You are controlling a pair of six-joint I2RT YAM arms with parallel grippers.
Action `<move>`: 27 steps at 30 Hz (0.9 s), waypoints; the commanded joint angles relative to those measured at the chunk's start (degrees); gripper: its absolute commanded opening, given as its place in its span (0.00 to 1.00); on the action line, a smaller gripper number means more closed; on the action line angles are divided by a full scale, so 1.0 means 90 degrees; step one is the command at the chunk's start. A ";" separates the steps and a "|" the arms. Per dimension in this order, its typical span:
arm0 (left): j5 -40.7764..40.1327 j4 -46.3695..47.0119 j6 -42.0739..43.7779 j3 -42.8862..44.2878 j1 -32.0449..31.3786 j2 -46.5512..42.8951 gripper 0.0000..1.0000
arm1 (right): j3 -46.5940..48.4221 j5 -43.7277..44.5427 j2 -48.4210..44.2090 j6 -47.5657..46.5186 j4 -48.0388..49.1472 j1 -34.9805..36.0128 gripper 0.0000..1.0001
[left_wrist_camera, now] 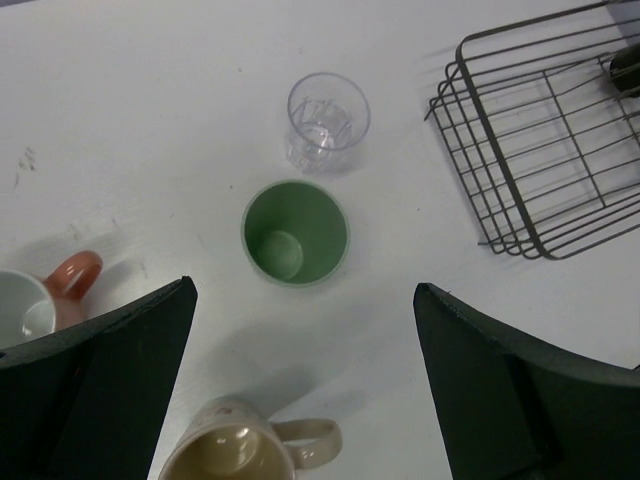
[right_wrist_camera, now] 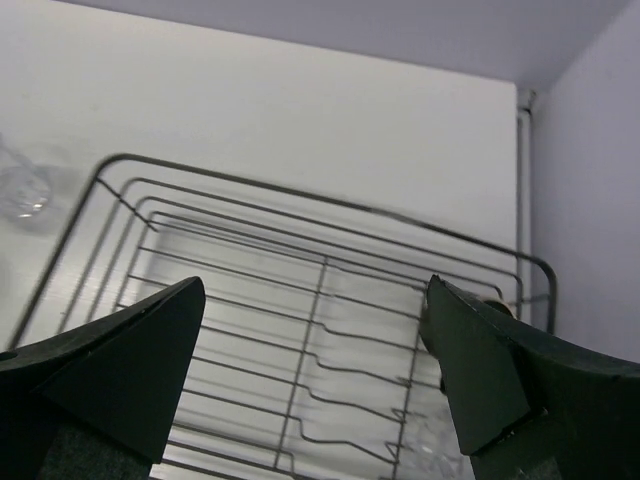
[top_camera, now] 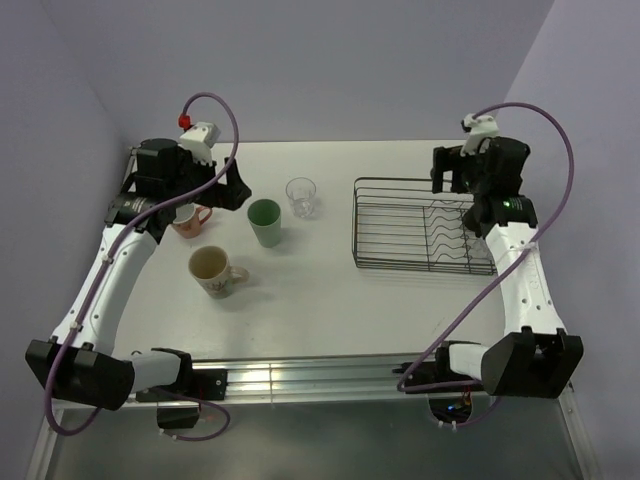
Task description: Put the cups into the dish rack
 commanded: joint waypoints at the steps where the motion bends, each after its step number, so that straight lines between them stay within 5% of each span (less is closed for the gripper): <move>1: 0.0405 -0.0750 0.0701 0.0239 0.0237 -0.0349 0.99 | 0.0623 0.0384 0.0212 -0.0015 -0.0391 0.0699 1.00; 7: 0.1254 -0.2300 0.2320 0.0005 0.0989 -0.0603 0.94 | 0.0781 0.0267 0.0456 0.0238 -0.0538 0.1511 1.00; 11: 0.1060 -0.3161 0.2986 -0.0219 0.1107 -0.0515 0.88 | 0.0528 0.0121 0.0535 0.0570 -0.0480 0.1873 1.00; 27: -0.1860 -0.2939 0.1562 -0.0943 0.1107 -0.0536 0.75 | -0.0176 0.0150 0.0125 0.0893 -0.0215 0.2264 1.00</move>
